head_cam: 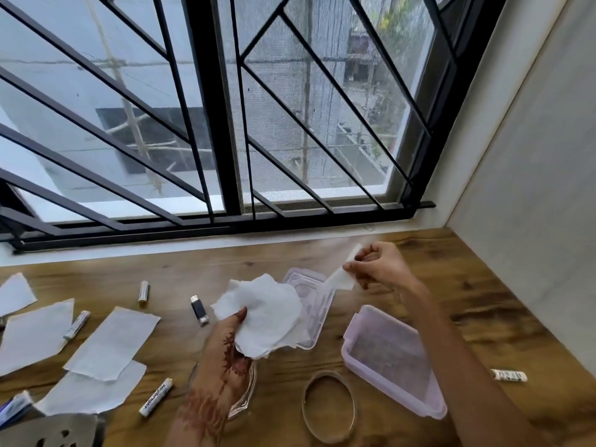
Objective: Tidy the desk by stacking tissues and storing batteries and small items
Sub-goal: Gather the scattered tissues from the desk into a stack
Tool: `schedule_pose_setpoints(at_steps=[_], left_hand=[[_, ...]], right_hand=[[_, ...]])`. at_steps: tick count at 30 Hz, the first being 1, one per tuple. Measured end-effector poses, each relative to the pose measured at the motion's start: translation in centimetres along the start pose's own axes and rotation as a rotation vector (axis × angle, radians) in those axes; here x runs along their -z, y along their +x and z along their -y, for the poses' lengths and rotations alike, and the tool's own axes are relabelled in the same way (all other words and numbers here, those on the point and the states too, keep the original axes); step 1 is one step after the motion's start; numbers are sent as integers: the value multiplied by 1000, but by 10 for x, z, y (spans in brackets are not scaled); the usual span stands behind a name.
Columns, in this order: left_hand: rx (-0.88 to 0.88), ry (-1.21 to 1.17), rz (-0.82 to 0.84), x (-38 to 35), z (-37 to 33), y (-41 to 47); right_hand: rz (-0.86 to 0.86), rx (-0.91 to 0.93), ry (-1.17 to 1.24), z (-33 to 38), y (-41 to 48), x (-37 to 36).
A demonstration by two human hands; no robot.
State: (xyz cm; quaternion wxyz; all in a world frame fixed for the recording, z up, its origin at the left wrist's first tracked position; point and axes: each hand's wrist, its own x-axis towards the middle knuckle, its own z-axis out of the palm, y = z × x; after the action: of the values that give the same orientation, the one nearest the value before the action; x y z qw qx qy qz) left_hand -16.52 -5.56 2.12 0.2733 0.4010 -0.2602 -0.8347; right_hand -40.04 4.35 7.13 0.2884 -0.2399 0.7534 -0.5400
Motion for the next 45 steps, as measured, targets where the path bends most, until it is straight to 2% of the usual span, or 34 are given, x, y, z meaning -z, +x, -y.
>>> schedule_pose_setpoints(at_steps=[4, 7, 9, 11, 15, 19, 22, 24, 26, 30, 34, 39, 45], left_hand=[[-73, -29, 6, -9, -8, -13], [-96, -60, 13, -6, -11, -24], [-80, -27, 53, -1, -16, -34], [-47, 16, 39, 3, -18, -43], [-51, -87, 43, 7, -15, -68], [-89, -191, 2, 20, -15, -91], [-159, -202, -73, 41, -20, -105], [-190, -264, -62, 56, -24, -111], [-119, -230, -109, 66, -28, -118], [-137, -70, -229, 110, -34, -130], [-133, -74, -324, 140, -58, -132], [-125, -135, -398, 164, -100, -123], [-163, -153, -290, 222, -137, -111]], right_hand=[[15, 113, -95, 18, -13, -17], [112, 250, -382, 39, -35, -37], [207, 346, -479, 51, -55, -56], [301, 427, -504, 57, -76, -79], [495, 553, -557, 53, -114, -124], [570, 645, -655, 37, -144, -159], [610, 691, -624, 32, -162, -174], [692, 675, -588, 32, -172, -183], [738, 664, -526, 29, -179, -194], [661, 685, -329, 22, -183, -223], [446, 736, -278, 20, -160, -258], [246, 498, -404, 0, -95, -313], [98, 335, -733, -22, -55, -360]])
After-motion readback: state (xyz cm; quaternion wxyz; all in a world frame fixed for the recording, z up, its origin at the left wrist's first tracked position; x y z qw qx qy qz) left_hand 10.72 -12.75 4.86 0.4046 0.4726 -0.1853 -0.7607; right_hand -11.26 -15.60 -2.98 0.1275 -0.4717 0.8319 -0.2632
